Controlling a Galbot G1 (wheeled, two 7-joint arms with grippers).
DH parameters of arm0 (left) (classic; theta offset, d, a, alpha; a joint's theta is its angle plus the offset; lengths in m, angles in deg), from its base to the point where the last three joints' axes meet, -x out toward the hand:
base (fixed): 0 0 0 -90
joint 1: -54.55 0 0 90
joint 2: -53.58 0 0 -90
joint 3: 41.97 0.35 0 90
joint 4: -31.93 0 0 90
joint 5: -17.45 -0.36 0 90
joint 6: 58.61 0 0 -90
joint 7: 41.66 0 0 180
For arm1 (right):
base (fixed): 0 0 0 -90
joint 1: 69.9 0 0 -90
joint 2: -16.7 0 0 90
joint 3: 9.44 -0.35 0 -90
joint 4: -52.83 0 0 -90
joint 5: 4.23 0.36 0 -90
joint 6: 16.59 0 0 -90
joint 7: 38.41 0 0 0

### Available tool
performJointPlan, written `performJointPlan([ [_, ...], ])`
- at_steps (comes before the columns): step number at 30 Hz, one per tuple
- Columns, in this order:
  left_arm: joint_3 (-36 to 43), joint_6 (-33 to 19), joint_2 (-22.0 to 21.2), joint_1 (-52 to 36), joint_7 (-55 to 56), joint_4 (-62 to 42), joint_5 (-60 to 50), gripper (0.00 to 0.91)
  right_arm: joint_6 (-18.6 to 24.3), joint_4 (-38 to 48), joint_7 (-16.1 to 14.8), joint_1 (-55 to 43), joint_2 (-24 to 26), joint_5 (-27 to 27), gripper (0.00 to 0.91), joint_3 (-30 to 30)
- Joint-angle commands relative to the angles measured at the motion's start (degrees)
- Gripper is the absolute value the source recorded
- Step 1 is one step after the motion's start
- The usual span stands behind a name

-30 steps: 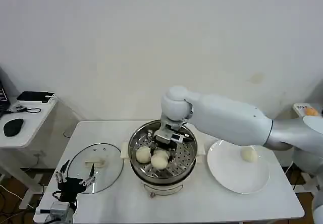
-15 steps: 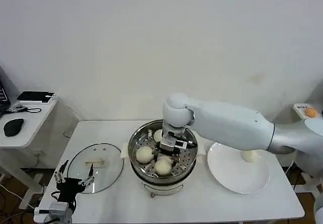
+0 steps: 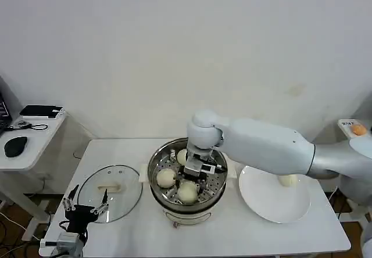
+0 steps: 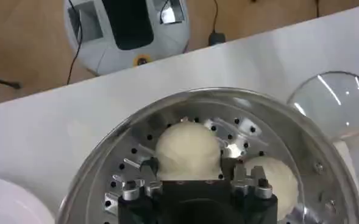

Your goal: Take steamed baozi put them in steamer then cover it.

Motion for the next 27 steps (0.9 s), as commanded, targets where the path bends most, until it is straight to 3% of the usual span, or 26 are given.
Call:
performJointPlan([
  [1, 0.02, 0.00, 0.07, -0.02, 0.00, -0.07, -0.04, 0.907, -0.15, -0.11, 0.81, -0.05, 0.20, -0.35, 0.907, -0.24],
  [7, 0.18, 0.02, 0.02, 0.07, -0.09, 0.08, -0.10, 0.907, -0.76, -0.23, 1.33, -0.97, 2.12, -0.53, 0.907, -3.59],
  [13, 0.84, -0.02, 0.25, -0.30, -0.21, -0.52, 0.04, 0.907, -6.05, 0.28, 1.23, -1.78, 9.66, 3.20, 0.907, -13.08],
  [17, 0.94, 0.11, 0.86, -0.74, -0.58, 0.18, 0.96, 0.907, -13.35, 0.41, 2.11, -1.76, 16.29, 8.32, 0.907, -18.11],
  [21, 1.51, 0.47, 1.28, -1.01, -1.25, 0.97, 2.01, 0.907, -19.51, 1.52, 4.22, -0.75, 23.93, 10.67, 0.907, -18.34],
  [22, 1.82, 0.48, 1.24, -1.18, -1.34, 0.80, 2.38, 0.907, -22.17, 1.87, 5.09, 0.71, 26.41, 10.34, 0.907, -19.17],
  [27, 2.91, 0.69, 1.56, -1.41, -1.75, 0.49, 4.06, 0.907, -27.04, 3.90, 4.88, 9.57, 32.98, 5.52, 0.907, -25.96],
])
